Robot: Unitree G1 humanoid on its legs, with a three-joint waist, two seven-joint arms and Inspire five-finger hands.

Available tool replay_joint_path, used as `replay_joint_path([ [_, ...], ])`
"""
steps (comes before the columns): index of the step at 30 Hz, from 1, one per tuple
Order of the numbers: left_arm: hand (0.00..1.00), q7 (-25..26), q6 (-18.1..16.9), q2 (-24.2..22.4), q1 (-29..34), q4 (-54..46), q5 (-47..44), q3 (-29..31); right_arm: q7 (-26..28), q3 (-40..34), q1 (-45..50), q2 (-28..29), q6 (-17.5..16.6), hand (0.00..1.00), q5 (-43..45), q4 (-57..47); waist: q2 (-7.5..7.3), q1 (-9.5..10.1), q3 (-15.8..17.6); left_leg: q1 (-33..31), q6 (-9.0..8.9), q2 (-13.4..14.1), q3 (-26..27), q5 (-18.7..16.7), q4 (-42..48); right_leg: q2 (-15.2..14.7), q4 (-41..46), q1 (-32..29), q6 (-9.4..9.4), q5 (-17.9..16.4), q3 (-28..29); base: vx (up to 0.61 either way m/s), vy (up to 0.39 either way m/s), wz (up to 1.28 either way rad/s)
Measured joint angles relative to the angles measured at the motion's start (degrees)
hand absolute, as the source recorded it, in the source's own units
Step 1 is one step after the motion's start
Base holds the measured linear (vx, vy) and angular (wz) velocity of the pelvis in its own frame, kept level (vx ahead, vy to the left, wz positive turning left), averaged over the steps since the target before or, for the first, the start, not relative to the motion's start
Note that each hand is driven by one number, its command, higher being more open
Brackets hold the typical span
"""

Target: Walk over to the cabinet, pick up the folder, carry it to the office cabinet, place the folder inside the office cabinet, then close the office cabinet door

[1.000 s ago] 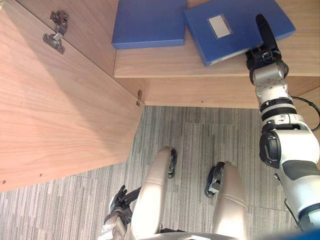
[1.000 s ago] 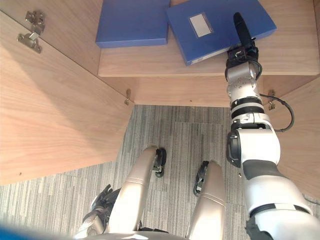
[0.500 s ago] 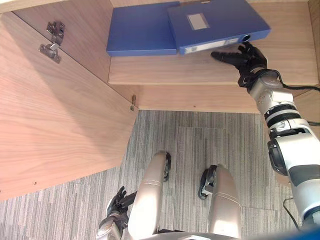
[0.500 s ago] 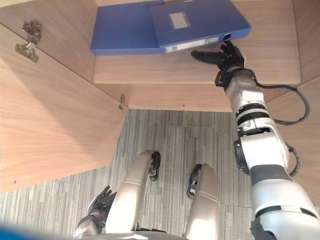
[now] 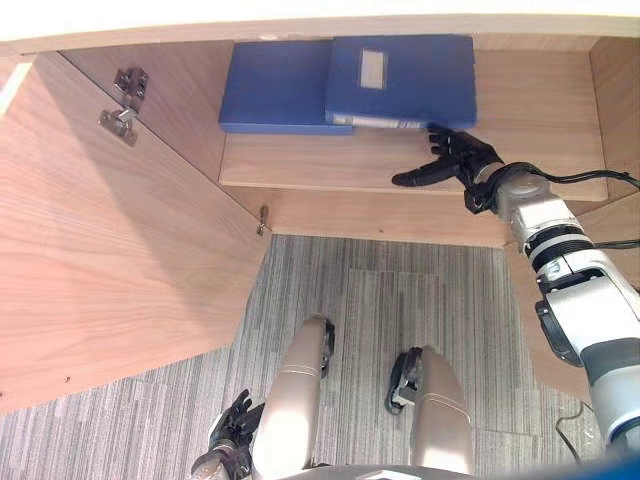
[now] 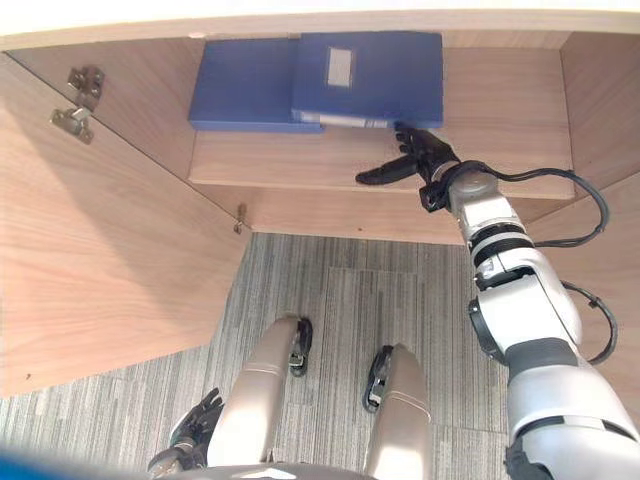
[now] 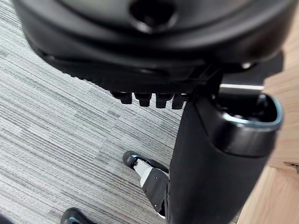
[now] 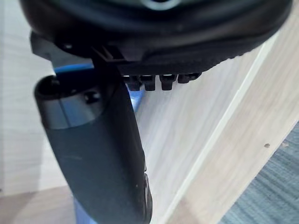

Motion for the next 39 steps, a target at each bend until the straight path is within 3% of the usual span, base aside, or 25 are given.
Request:
replay_joint_path([
  [5,1.0,0.92,-0.19,-0.03,0.0,0.3,-0.19,-0.1,-5.79,-0.11,0.67,3.82,-1.57,1.0,-18.91,-0.25,0.01,-0.01,-0.36,0.2,0.31,0.41,0.26,0.22,-0.85,0.47,-1.55,0.26,0.14,0.92,0.02,0.01,0.037,-0.05],
  [11,1.0,1.71,-0.31,-0.1,0.0,0.21,-0.21,-0.19,-8.47,-1.16,3.31,5.94,-1.41,1.0,-27.87,-3.2,0.01,0.02,-0.36,0.2,0.39,0.31,0.66,1.39,-2.67,0.46,-3.46,0.16,0.21,2.33,0.05,-0.01,0.024,0.0],
  [16,1.0,1.88,-0.4,-0.05,0.03,0.27,-0.24,-0.68,-8.31,0.78,5.95,5.36,-1.02,1.0,-28.11,-8.84,-0.02,-0.21,-0.34,0.61,0.46,0.56,1.37,1.5,-3.55,0.63,-4.46,0.17,0.34,2.91,0.5,0.0,0.013,-0.06],
  [20,1.0,2.56,-1.1,-0.01,0.36,0.3,-0.62,-0.74,-5.84,1.85,12.88,3.23,-0.84,1.0,-23.55,-26.14,-0.35,-1.45,-0.14,1.01,0.58,1.03,2.06,1.65,-4.72,0.94,-6.15,0.34,0.56,3.79,0.59,0.02,0.023,-0.1],
  [24,1.0,2.98,-2.2,0.05,0.42,0.18,-1.09,-0.62,-9.92,-6.69,22.24,3.64,-1.28,1.0,-16.34,-47.54,-1.67,-1.79,0.81,2.59,0.63,1.39,3.11,1.66,-5.49,0.79,-7.09,1.77,0.65,4.1,0.47,0.01,0.008,-0.05],
  [28,1.0,3.0,-2.42,0.13,0.43,0.02,-1.0,0.37,-15.38,-16.63,25.38,3.91,-2.83,1.0,-17.87,-59.38,-2.65,-1.96,1.4,3.13,0.75,1.38,3.34,1.59,-5.28,0.64,-7.3,2.56,0.77,4.13,0.29,-0.02,0.014,0.01],
  [31,1.0,3.14,-2.4,0.03,0.46,-0.38,0.03,0.91,-17.84,-20.91,26.93,4.44,-3.34,1.0,-22.16,-61.53,-2.8,-2.22,1.62,2.99,1.02,1.43,3.32,1.43,-4.7,0.63,-7.04,2.58,0.97,4.19,0.22,-0.06,0.025,-0.01],
  [35,1.0,3.13,-2.6,-0.04,0.42,-1.16,0.45,1.25,-20.03,-21.3,29.0,7.58,-3.37,1.0,-27.98,-60.74,-2.31,-2.7,2.33,1.48,1.6,1.71,3.22,1.07,-3.02,0.63,-5.59,1.19,1.16,4.07,0.17,-0.07,0.023,-0.01],
  [39,1.0,3.52,-2.79,0.0,0.23,-2.74,0.4,0.95,-22.84,-20.3,25.65,8.64,-3.29,1.0,-32.01,-52.95,-1.72,-2.32,2.94,-1.45,1.81,1.68,2.83,0.61,-0.05,0.33,-2.52,-1.51,1.14,3.33,0.22,-0.05,0.015,0.03],
])
